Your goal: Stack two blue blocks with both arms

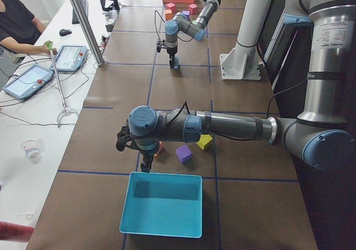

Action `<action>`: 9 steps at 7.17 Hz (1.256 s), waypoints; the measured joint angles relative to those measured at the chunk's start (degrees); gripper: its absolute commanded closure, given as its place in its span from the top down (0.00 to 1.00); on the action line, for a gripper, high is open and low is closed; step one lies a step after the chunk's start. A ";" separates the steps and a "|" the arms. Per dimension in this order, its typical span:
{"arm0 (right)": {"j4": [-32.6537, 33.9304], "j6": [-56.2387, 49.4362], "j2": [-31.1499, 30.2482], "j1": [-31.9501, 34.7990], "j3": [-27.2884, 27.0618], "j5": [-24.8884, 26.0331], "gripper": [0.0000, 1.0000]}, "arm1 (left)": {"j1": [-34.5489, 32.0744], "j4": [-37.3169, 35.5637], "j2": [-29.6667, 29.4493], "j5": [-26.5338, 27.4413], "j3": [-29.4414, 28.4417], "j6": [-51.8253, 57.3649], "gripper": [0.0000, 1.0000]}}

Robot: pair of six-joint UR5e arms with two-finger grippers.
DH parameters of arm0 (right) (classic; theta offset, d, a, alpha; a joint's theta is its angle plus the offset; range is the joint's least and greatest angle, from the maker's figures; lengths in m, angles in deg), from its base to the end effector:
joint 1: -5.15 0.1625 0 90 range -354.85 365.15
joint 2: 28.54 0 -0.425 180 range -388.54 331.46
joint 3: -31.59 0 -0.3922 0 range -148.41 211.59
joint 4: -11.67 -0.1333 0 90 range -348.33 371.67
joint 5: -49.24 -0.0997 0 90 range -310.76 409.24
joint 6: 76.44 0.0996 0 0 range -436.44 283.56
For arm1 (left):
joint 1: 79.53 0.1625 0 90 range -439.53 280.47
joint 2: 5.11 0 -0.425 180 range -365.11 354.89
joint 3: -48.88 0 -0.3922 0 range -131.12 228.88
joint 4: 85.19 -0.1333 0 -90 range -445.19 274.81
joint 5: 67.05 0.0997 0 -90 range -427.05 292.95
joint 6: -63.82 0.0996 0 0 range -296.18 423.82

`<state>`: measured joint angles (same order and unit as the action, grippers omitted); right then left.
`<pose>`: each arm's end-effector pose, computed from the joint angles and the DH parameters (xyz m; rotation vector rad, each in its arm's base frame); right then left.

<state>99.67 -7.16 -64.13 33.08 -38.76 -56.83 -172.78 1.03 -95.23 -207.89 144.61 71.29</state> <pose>-0.6617 -0.4705 0.2032 0.0158 -0.6920 0.0308 -0.0839 -0.4890 0.6068 0.1165 0.8805 0.0848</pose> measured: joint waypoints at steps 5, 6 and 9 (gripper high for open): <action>3.03 0.23 -4.60 -1.12 -13.16 3.61 1.00 | 0.00 0.00 0.03 0.04 0.07 0.00 1.00; 6.12 0.24 -7.53 -0.54 -20.70 3.65 1.00 | 0.00 0.16 -0.02 0.02 0.14 -0.05 1.00; 14.95 0.00 -12.75 6.31 -38.30 0.22 1.00 | 4.06 7.01 -0.55 -1.82 0.78 -8.59 1.00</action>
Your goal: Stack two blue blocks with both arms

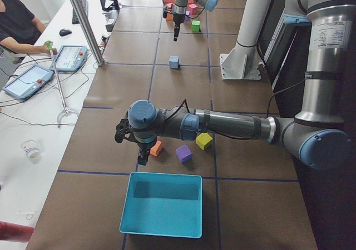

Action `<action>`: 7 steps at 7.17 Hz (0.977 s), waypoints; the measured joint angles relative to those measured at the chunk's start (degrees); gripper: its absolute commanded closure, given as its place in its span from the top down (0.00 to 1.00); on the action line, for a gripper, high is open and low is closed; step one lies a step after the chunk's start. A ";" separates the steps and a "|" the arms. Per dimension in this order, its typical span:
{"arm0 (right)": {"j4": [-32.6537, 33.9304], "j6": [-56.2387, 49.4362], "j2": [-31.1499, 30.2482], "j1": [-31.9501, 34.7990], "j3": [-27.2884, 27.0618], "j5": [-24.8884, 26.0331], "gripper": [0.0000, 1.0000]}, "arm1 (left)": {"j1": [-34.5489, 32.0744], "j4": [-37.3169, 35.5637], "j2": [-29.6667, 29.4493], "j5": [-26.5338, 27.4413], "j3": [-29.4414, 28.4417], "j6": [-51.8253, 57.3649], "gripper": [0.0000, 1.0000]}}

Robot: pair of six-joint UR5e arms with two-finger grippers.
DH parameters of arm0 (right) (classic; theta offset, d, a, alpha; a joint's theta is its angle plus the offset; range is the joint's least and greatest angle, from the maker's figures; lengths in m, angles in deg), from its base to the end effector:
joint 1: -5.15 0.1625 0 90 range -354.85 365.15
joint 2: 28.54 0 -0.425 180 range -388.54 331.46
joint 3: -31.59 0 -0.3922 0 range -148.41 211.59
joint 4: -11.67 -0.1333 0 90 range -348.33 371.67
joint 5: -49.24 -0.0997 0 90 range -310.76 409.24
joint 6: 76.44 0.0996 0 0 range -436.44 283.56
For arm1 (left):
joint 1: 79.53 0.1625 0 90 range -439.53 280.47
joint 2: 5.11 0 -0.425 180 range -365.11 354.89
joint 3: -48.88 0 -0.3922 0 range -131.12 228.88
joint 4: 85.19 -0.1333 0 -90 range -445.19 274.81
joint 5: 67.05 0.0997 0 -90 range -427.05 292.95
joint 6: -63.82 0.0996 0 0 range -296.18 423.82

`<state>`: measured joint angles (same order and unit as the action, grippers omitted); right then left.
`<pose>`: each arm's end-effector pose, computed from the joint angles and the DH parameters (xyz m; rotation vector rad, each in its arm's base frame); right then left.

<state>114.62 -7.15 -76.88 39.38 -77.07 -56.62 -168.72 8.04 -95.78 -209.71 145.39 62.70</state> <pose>-0.4486 -0.4335 0.1308 0.1475 -0.8490 0.1068 -0.0470 -0.5038 0.5799 0.1532 0.9192 0.0785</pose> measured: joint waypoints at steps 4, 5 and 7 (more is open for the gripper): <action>0.96 -7.77 -9.24 14.57 -6.65 -14.01 1.00 | 19.47 23.60 -1.59 1.51 1.07 -34.02 1.00; 0.90 -8.91 -10.13 15.03 -6.70 -14.15 1.00 | 23.46 28.23 -1.98 6.15 0.90 -34.46 0.98; 0.81 -10.23 -11.16 15.22 -6.58 -14.11 1.00 | 30.85 31.47 -2.85 16.53 0.67 -25.80 0.99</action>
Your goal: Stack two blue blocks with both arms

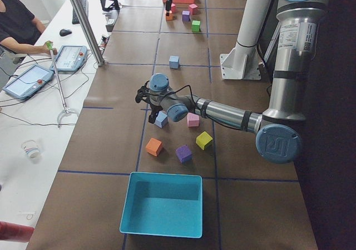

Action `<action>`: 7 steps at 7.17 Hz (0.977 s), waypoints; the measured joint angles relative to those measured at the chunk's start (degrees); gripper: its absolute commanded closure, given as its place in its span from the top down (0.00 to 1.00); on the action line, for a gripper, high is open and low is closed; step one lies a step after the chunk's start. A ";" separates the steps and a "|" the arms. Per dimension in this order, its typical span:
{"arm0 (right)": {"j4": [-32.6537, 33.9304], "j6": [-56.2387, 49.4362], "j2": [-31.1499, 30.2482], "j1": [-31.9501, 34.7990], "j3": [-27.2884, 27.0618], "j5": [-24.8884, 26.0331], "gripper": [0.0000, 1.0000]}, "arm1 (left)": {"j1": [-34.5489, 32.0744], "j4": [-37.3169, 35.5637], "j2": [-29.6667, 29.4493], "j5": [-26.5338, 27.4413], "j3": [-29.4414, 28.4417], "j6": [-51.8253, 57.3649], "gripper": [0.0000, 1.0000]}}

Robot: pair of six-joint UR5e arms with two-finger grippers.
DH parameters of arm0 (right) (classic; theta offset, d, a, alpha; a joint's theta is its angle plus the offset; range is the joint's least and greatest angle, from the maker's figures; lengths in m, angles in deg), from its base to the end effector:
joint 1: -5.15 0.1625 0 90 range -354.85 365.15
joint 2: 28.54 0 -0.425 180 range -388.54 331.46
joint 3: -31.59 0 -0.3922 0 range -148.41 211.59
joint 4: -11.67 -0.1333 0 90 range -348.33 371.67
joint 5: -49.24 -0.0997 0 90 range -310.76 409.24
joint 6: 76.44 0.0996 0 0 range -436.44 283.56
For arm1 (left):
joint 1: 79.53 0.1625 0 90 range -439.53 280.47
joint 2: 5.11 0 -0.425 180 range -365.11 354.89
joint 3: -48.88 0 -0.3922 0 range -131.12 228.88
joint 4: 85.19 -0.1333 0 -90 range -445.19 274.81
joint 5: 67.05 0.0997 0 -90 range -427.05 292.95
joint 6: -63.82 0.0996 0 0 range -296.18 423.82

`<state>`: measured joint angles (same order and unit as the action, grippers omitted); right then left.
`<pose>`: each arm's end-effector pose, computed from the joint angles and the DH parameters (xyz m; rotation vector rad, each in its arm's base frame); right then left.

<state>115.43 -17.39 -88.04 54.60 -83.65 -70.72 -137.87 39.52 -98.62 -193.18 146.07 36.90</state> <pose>-0.3060 -0.4862 0.2020 0.0806 -0.8678 0.1107 0.2193 -0.4977 0.4994 0.3765 0.8968 0.3258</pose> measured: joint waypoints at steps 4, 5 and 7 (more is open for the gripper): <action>-0.20 -3.51 -1.56 0.54 0.23 0.52 1.00 | 5.22 -6.30 -2.25 3.09 -1.46 10.95 0.99; -0.18 -4.59 -1.97 0.78 0.29 0.63 1.00 | 5.37 -8.32 -3.14 3.20 -1.51 11.35 0.99; -0.22 -5.26 -2.27 0.89 0.38 0.68 1.00 | 5.57 -9.59 -4.43 4.66 -2.43 11.50 0.99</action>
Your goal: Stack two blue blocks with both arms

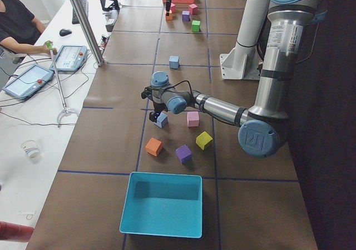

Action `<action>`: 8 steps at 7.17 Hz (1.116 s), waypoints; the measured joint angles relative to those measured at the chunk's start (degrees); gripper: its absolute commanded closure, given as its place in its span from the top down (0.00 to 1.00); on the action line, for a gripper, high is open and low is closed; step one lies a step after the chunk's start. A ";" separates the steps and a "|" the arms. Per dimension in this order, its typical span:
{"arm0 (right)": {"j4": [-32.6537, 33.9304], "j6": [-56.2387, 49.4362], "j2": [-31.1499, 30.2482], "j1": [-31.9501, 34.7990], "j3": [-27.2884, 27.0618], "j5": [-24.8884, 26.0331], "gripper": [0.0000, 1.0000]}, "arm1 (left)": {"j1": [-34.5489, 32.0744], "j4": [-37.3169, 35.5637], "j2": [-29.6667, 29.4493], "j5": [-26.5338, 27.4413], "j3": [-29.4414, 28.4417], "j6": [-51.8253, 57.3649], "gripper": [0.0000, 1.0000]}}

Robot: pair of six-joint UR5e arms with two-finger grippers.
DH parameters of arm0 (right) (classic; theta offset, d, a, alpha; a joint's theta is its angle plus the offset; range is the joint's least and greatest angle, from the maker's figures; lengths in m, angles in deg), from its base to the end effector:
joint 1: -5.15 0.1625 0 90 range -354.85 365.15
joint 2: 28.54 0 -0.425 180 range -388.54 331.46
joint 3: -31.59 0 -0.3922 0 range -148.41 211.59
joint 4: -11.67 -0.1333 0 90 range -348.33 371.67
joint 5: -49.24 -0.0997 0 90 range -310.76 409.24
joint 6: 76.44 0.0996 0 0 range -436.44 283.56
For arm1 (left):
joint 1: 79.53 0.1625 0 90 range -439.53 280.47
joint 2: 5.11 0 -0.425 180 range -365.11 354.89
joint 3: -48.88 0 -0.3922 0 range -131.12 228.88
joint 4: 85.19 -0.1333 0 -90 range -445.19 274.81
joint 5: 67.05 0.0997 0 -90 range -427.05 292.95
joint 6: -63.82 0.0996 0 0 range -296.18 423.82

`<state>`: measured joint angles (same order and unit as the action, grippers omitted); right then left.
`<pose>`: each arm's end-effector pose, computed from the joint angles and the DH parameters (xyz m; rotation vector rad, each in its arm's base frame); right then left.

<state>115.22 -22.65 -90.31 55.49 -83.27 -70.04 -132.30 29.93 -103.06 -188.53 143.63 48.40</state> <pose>-0.2979 -0.4918 0.2269 0.1054 -0.8264 0.0559 0.2815 -0.5048 0.5032 0.3458 0.7683 0.5394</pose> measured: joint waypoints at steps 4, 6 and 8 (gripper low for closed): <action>-0.01 -0.06 -0.16 -0.05 0.48 -0.05 1.00 | 0.80 -0.18 -3.40 2.37 -4.21 -0.40 0.99; -0.01 0.02 -0.21 -0.06 0.51 -0.06 1.00 | 1.36 -0.16 -3.49 2.44 -4.76 -0.50 0.89; -0.01 0.14 -0.35 -0.20 0.77 0.00 1.00 | 2.14 -0.16 -3.29 2.32 -5.27 -0.54 0.58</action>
<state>115.21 -22.52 -90.66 55.29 -82.50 -70.04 -130.16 29.77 -106.34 -186.21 138.36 47.85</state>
